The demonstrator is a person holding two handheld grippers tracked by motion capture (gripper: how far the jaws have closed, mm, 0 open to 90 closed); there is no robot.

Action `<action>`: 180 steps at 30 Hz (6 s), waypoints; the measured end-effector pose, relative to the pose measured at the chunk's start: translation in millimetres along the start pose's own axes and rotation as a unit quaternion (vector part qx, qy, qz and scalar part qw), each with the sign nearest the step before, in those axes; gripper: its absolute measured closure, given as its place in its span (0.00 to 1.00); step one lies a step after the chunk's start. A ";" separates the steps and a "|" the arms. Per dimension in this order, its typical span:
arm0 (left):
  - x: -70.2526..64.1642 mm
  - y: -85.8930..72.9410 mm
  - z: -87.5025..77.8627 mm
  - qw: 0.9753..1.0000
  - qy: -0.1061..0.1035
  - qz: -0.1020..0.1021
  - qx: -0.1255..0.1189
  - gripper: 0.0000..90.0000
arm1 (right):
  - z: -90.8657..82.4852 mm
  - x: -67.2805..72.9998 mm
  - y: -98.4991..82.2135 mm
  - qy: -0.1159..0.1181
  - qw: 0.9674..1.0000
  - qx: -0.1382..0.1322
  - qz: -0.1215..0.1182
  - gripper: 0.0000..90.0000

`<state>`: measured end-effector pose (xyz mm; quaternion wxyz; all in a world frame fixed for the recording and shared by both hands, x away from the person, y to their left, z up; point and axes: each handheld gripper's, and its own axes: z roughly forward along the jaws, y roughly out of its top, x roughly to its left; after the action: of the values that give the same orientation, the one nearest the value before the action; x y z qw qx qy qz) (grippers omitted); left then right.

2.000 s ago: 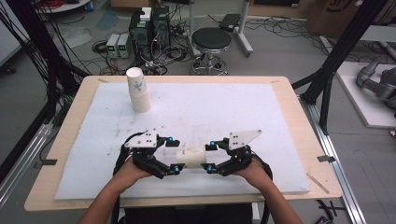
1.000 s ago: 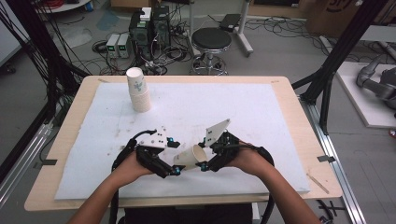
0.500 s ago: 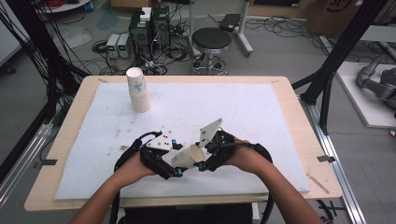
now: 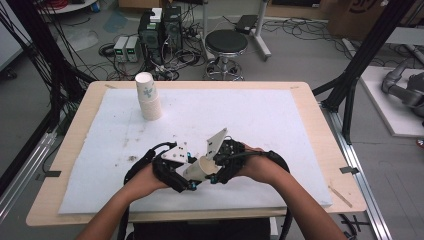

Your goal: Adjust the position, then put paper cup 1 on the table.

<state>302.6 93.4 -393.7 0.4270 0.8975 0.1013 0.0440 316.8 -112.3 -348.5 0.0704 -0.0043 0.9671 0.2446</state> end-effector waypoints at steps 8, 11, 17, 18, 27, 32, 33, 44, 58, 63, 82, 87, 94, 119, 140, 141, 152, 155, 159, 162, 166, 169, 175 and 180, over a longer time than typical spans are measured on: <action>0.4 1.1 1.4 1.000 -0.001 0.004 0.001 0.37 | 1.6 -0.3 1.1 0.001 1.000 0.004 -0.005 0.36; 0.6 0.9 1.8 1.000 -0.003 0.005 0.000 0.39 | 1.2 0.2 1.5 0.004 1.000 0.002 -0.006 0.36; -0.3 0.5 3.5 1.000 -0.011 0.001 -0.004 0.40 | 1.0 0.4 1.8 0.007 1.000 -0.005 -0.015 0.36; -0.4 0.6 3.2 1.000 -0.012 0.000 -0.004 0.40 | 0.8 0.5 1.5 0.008 1.000 -0.006 -0.016 0.35; 1.5 -8.2 -1.9 0.998 -0.013 -0.032 -0.048 0.37 | -11.1 -9.3 -11.8 0.036 0.991 -0.108 0.068 0.24; 4.3 -22.9 -8.0 0.995 0.003 -0.061 -0.081 0.36 | -23.6 -14.3 -30.6 0.031 0.976 -0.183 0.113 0.24; 4.7 -25.9 -9.8 0.994 0.006 -0.067 -0.089 0.36 | -25.2 -15.7 -36.0 0.027 0.974 -0.192 0.120 0.24; 9.1 -57.2 -36.8 0.981 0.058 -0.103 -0.153 0.34 | -28.2 -13.3 -97.4 -0.055 0.950 -0.240 0.189 0.24; 12.7 -91.3 -78.5 0.947 0.185 -0.133 -0.226 0.34 | -13.3 -1.4 -161.4 -0.159 0.915 -0.261 0.263 0.25; 10.6 -98.7 -94.6 0.933 0.223 -0.132 -0.249 0.34 | -12.4 -0.5 -165.4 -0.181 0.914 -0.247 0.266 0.25; 16.6 -108.7 -107.2 0.913 0.269 -0.143 -0.272 0.34 | -20.4 5.2 -175.5 -0.221 0.897 -0.256 0.285 0.25; 19.1 -112.0 -109.9 0.909 0.278 -0.146 -0.275 0.34 | -21.3 7.3 -179.5 -0.222 0.894 -0.255 0.293 0.25; 26.1 -126.2 -122.8 0.898 0.315 -0.152 -0.269 0.34 | -20.0 7.0 -178.9 -0.219 0.896 -0.253 0.292 0.25; 52.4 -171.0 -122.8 0.883 0.391 -0.214 -0.147 0.35 | -14.1 9.4 -179.4 -0.203 0.902 -0.247 0.290 0.25; 43.9 -176.5 -122.5 0.873 0.385 -0.285 -0.098 0.18 | -13.8 9.3 -178.3 -0.195 0.904 -0.249 0.287 0.25; 42.8 -176.4 -124.2 0.871 0.378 -0.293 -0.111 0.16 | -13.9 9.4 -178.4 -0.195 0.904 -0.249 0.287 0.25; 20.9 -168.3 -156.6 0.853 0.404 -0.257 -0.207 0.17 | -16.4 10.6 -180.8 -0.200 0.903 -0.246 0.291 0.25; 16.8 -161.3 -160.6 0.848 0.402 -0.236 -0.253 0.17 | -17.1 10.6 -180.7 -0.203 0.902 -0.245 0.292 0.25; 14.9 -150.7 -154.0 0.857 0.370 -0.216 -0.287 0.17 | -18.7 10.8 -181.7 -0.211 0.900 -0.239 0.297 0.25; 14.8 -142.2 -140.5 0.869 0.341 -0.211 -0.289 0.17 | -20.9 10.4 -182.3 -0.233 0.898 -0.221 0.300 0.25; 15.1 -131.3 -121.5 0.887 0.311 -0.198 -0.277 0.17 | -24.6 8.8 -183.4 -0.246 0.892 -0.218 0.309 0.25; 17.7 -122.8 -112.3 0.897 0.299 -0.186 -0.268 0.17 | -27.1 7.2 -183.0 -0.245 0.895 -0.211 0.308 0.25; 20.6 -119.0 -104.7 0.900 0.291 -0.180 -0.270 0.17 | -31.0 10.1 -180.2 -0.247 0.894 -0.220 0.302 0.25; 19.9 -122.3 -104.4 0.902 0.295 -0.170 -0.264 0.17 | -29.0 15.3 -182.7 -0.247 0.892 -0.226 0.304 0.24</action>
<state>287.1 252.0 -422.7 0.5997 0.6671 0.3587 0.2582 305.6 -286.4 -411.7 0.2258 0.3349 0.7912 0.4591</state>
